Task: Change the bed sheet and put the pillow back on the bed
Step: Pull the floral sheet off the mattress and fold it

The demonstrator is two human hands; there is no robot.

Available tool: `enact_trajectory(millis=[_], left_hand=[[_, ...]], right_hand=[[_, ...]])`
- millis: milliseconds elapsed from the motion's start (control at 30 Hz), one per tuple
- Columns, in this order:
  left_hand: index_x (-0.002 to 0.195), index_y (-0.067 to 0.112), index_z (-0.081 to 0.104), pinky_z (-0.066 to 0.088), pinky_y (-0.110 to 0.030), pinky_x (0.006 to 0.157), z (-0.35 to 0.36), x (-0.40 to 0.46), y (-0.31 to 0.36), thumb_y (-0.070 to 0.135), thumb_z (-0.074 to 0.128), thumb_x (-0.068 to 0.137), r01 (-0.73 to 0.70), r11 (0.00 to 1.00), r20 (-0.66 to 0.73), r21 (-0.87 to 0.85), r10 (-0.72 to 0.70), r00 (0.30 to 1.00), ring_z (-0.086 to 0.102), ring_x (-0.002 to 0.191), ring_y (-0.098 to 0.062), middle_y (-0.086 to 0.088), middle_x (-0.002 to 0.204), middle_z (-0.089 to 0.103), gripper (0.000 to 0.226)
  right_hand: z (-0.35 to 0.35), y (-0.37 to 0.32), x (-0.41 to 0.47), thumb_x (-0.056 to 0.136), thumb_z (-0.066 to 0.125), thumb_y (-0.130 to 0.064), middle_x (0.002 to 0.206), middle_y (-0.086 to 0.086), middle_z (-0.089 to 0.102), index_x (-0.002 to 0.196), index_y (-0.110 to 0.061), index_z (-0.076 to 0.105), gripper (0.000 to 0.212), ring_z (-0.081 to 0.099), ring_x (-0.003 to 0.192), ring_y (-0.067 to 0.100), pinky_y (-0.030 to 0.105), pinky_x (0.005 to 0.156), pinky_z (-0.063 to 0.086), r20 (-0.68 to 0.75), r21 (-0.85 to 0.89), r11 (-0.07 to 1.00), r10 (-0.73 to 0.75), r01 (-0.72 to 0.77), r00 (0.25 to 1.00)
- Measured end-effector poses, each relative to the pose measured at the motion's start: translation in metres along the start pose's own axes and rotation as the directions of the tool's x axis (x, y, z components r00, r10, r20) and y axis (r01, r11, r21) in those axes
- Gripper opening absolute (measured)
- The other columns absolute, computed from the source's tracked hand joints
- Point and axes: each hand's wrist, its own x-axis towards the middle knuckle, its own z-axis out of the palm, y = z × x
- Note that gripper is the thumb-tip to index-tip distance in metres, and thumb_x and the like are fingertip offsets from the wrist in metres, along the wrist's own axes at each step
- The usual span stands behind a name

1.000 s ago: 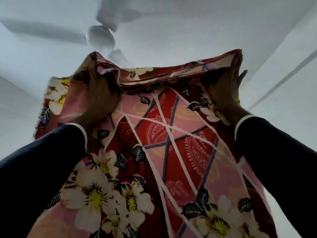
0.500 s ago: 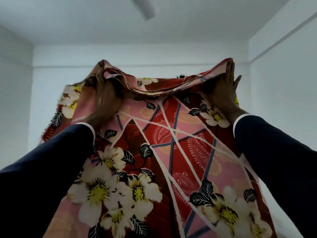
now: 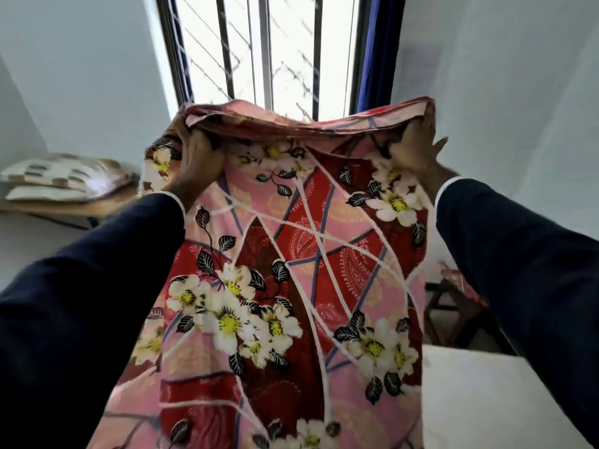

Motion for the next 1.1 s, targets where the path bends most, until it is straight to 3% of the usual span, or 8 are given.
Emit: enact_trajectory(millis=[133, 233, 400, 567, 733, 833, 1000, 1100], left_hand=[[0.134, 0.008, 0.055, 0.018, -0.026, 0.122, 0.073, -0.026, -0.055, 0.036, 0.038, 0.084, 0.063, 0.997, 0.057, 0.035, -0.065, 0.996, 0.028, 0.14, -0.041, -0.024, 0.143, 0.041, 0.06], [0.13, -0.001, 0.053, 0.016, -0.029, 0.12, 0.108, -0.052, -0.065, 0.024, 0.038, 0.088, 0.091, 0.994, 0.162, 0.06, -0.099, 0.982, 0.029, 0.134, -0.045, -0.031, 0.137, 0.041, 0.052], [0.136, 0.012, 0.049, 0.038, -0.044, 0.115, 0.152, -0.072, -0.134, 0.039, 0.056, 0.08, 0.229, 0.961, 0.295, 0.153, -0.266, 0.918, 0.052, 0.126, -0.03, -0.014, 0.14, 0.045, 0.062], [0.132, 0.011, 0.057, 0.014, -0.02, 0.116, 0.149, -0.154, -0.143, 0.017, 0.046, 0.09, 0.279, 0.931, 0.401, 0.235, -0.354, 0.845, 0.032, 0.134, -0.03, -0.021, 0.14, 0.039, 0.044], [0.136, 0.008, 0.05, 0.033, -0.039, 0.113, 0.117, -0.253, -0.162, 0.036, 0.042, 0.091, 0.162, 0.914, 0.466, 0.373, -0.335, 0.819, 0.043, 0.127, -0.04, -0.024, 0.137, 0.042, 0.054], [0.128, 0.009, 0.049, 0.048, -0.056, 0.087, 0.088, -0.327, -0.158, 0.034, 0.048, 0.1, 0.04, 0.909, 0.51, 0.414, -0.268, 0.817, 0.054, 0.108, -0.046, -0.021, 0.129, 0.044, 0.038], [0.115, 0.006, 0.051, 0.052, -0.06, 0.076, 0.038, -0.459, -0.169, 0.022, 0.061, 0.095, -0.057, 0.873, 0.559, 0.485, -0.26, 0.788, 0.056, 0.098, -0.047, -0.019, 0.124, 0.042, 0.028], [0.127, 0.005, 0.054, 0.053, -0.058, 0.074, 0.009, -0.545, -0.182, 0.022, 0.062, 0.089, -0.174, 0.788, 0.668, 0.591, -0.358, 0.653, 0.055, 0.1, -0.044, -0.018, 0.127, 0.041, 0.042]], right_hand=[[0.087, 0.058, -0.003, 0.086, 0.063, -0.019, 0.168, 0.001, -0.01, 0.158, -0.008, 0.001, 0.095, -0.002, 0.155, 0.02, 0.062, 0.118, -0.002, 0.181, 0.032, 0.982, 0.179, -0.187, 0.967], [0.14, 0.101, 0.0, 0.071, 0.073, -0.038, 0.162, 0.007, 0.02, 0.157, -0.008, 0.012, 0.109, 0.025, 0.148, 0.021, 0.052, 0.123, 0.017, 0.27, 0.16, 0.942, 0.244, -0.293, 0.931], [0.198, 0.151, -0.036, 0.043, 0.08, -0.034, 0.119, 0.003, 0.062, 0.121, -0.012, 0.054, 0.085, 0.063, 0.104, 0.013, 0.023, 0.082, 0.058, 0.42, 0.288, 0.824, 0.35, -0.489, 0.837], [0.208, 0.182, -0.111, 0.072, 0.072, -0.021, 0.119, 0.004, 0.063, 0.124, -0.015, 0.051, 0.057, 0.062, 0.103, 0.011, 0.023, 0.081, 0.057, 0.527, 0.273, 0.813, 0.32, -0.514, 0.787], [0.202, 0.218, -0.209, 0.072, 0.076, -0.03, 0.13, 0.003, 0.057, 0.144, -0.012, 0.039, 0.083, 0.059, 0.114, 0.013, 0.008, 0.074, 0.048, 0.586, 0.197, 0.809, 0.355, -0.553, 0.728], [0.176, 0.221, -0.289, 0.087, 0.071, -0.014, 0.12, 0.0, 0.054, 0.143, -0.009, 0.037, 0.066, 0.056, 0.105, 0.01, 0.004, 0.07, 0.044, 0.589, 0.182, 0.805, 0.371, -0.565, 0.718], [0.138, 0.25, -0.428, 0.079, 0.07, -0.016, 0.147, 0.002, 0.038, 0.148, -0.017, 0.031, 0.08, 0.048, 0.129, 0.021, 0.037, 0.105, 0.046, 0.638, 0.127, 0.807, 0.38, -0.577, 0.67], [0.111, 0.262, -0.52, 0.083, 0.068, 0.0, 0.155, 0.004, 0.027, 0.155, -0.015, 0.021, 0.087, 0.036, 0.138, 0.022, 0.038, 0.114, 0.036, 0.684, 0.053, 0.817, 0.39, -0.575, 0.617]])
